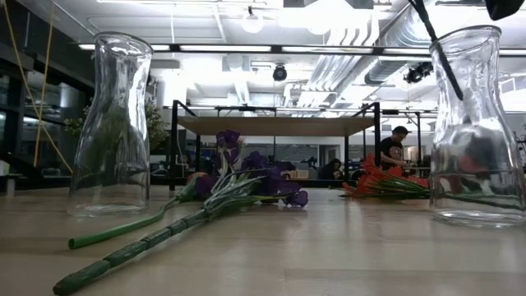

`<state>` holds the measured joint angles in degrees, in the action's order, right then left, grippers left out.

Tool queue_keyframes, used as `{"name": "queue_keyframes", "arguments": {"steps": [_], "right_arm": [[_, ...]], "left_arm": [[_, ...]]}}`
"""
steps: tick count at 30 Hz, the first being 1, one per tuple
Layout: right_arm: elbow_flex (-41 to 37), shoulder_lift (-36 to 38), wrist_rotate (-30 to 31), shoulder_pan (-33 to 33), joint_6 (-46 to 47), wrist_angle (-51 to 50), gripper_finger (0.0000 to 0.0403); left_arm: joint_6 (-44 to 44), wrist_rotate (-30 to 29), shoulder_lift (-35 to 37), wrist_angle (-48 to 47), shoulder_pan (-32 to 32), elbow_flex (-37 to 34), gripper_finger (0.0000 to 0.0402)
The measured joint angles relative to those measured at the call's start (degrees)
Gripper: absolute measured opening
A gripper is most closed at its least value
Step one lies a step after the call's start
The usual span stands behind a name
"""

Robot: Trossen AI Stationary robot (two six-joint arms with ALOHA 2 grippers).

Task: Pick and place flowers into a vace then onto a shelf
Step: Put the blue flowers into the right transparent vase

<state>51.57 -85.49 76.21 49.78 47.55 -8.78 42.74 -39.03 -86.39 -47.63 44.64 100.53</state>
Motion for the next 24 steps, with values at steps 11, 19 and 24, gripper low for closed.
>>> {"name": "queue_keyframes", "arguments": {"steps": [11, 19, 24], "right_arm": [[0.0, 0.0, -2.2, 0.0, 0.6, 0.0, 0.0046], [0.0, 0.1, -6.0, 0.0, 3.7, -1.5, 0.0076], [0.0, 0.1, -7.7, 0.0, 5.0, -1.9, 0.0079]], "left_arm": [[-0.4, -0.3, 0.0, -0.1, 0.0, 0.0, 0.0319], [-0.4, -0.3, 0.0, -0.2, 0.0, 0.0, 0.0319], [-0.5, -0.4, 0.0, -0.3, 0.0, 0.0, 0.0319]]}}
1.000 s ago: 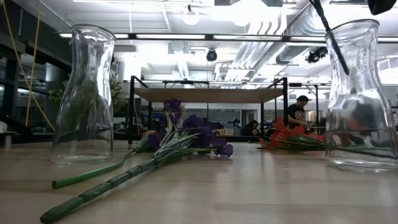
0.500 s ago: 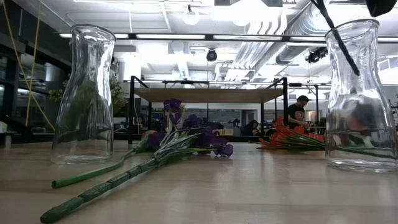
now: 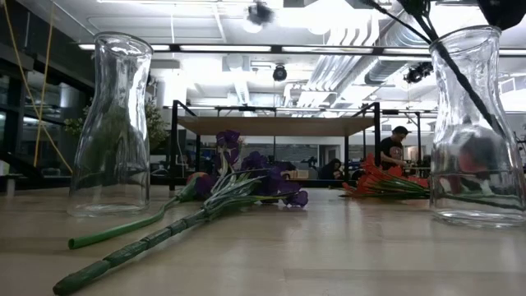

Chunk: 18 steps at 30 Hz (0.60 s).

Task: Pick and place flowers into a vace then onto a shelf
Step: Put the blue flowers into the right transparent vase

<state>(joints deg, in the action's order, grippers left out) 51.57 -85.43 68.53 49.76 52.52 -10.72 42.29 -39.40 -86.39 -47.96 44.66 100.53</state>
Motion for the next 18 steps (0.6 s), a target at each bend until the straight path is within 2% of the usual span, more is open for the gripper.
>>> {"name": "queue_keyframes", "arguments": {"steps": [10, 18], "right_arm": [[0.0, 0.0, -3.5, 0.5, 0.8, 0.0, 0.0036], [0.0, 0.0, -3.5, 3.0, 1.6, 0.3, 0.0005]], "left_arm": [[0.0, 0.0, 0.0, 0.0, 0.0, 0.0, 0.0319], [0.0, -0.1, 0.0, -0.2, 0.0, 0.0, 0.0319]]}}
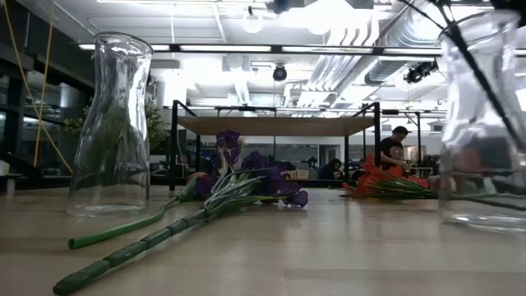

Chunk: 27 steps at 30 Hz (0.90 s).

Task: Pick and place flowers into a vace then onto a shelf
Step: Put the blue flowers into the right transparent vase

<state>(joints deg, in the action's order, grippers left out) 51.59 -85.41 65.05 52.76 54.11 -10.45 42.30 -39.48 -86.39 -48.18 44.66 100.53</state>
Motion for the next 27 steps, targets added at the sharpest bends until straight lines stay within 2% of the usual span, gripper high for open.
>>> {"name": "queue_keyframes", "arguments": {"steps": [8, 15, 27], "right_arm": [[0.0, 0.0, -0.7, 0.9, 0.1, 0.4, 0.0006], [0.1, 0.0, -4.7, 0.0, 2.1, -1.1, 0.0006], [0.1, 0.0, -6.5, -0.3, 4.0, -2.2, 0.0058]], "left_arm": [[0.0, 0.0, 0.0, 0.0, 0.0, 0.0, 0.0319], [0.0, 0.0, 0.0, 0.0, 0.0, 0.0, 0.0319], [0.0, 0.0, 0.0, 0.0, 0.0, 0.0, 0.0319]]}}
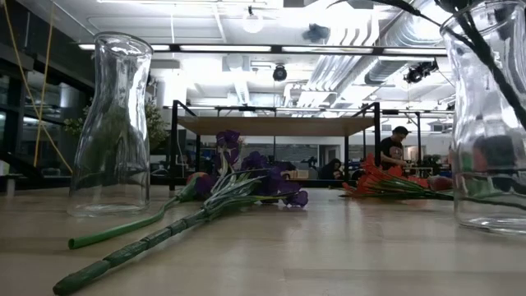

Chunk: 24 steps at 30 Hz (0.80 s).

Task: Pick and place flowers into a vace then onto a shelf
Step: Put the blue flowers into the right transparent vase

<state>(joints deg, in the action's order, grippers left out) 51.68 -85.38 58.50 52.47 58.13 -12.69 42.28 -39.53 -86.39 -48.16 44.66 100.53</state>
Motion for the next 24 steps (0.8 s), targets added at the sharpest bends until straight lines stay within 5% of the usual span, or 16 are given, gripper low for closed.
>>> {"name": "queue_keyframes", "arguments": {"steps": [24], "right_arm": [[0.0, 0.0, -4.6, 0.1, 3.4, -0.2, 0.0071]], "left_arm": [[-0.4, -0.1, 0.0, 0.0, 0.0, 0.0, 0.0319]]}}
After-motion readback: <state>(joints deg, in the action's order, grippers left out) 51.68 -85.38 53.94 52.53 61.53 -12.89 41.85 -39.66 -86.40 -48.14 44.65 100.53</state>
